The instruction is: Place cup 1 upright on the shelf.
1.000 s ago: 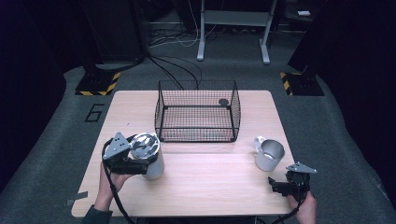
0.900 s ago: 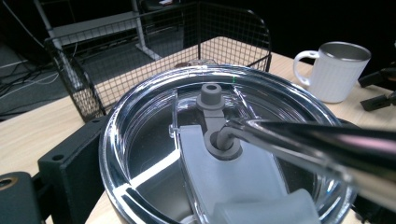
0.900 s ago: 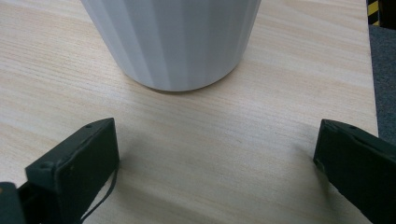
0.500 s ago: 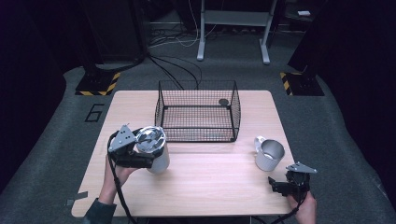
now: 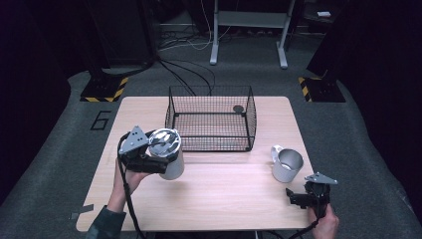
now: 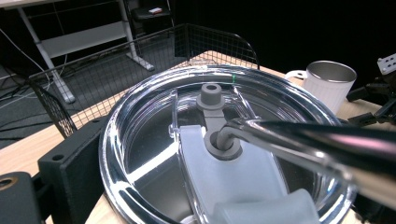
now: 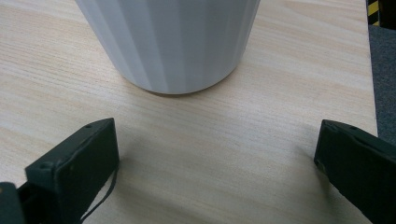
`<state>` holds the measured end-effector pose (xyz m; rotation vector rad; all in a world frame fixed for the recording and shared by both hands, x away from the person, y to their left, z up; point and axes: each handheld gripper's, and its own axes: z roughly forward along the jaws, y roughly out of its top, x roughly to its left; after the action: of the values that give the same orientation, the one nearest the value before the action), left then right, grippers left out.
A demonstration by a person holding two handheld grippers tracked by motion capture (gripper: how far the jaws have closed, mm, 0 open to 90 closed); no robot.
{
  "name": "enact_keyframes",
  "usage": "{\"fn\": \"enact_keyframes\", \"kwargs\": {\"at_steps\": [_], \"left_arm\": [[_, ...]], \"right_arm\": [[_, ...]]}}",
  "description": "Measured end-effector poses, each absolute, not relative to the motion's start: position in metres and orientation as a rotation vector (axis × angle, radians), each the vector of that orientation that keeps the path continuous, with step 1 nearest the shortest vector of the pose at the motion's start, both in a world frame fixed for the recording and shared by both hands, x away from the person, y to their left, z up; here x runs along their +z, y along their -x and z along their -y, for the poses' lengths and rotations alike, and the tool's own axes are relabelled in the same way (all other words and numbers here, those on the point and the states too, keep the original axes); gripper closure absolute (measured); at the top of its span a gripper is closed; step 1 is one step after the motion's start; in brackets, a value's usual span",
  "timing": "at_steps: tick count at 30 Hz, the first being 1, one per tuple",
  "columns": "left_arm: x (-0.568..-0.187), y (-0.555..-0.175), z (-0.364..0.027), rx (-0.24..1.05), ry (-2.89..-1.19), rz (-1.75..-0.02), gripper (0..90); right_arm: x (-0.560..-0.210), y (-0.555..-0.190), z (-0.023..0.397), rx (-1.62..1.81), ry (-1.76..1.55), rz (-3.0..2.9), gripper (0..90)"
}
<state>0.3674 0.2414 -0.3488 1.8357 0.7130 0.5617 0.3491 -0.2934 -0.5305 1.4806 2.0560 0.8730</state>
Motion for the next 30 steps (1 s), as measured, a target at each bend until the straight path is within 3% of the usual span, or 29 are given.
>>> {"fn": "enact_keyframes", "kwargs": {"at_steps": [12, 30], "left_arm": [[-0.331, -0.372, -0.238, 0.573, -1.837, -0.706, 4.1], [-0.311, -0.407, -0.219, 0.569, -1.837, -0.698, 4.1]], "right_arm": [[-0.53, -0.35, 0.289, 0.864, -1.508, -2.023, 0.0], [-0.53, -0.35, 0.288, 0.861, -1.506, -2.028, 0.0]]}}
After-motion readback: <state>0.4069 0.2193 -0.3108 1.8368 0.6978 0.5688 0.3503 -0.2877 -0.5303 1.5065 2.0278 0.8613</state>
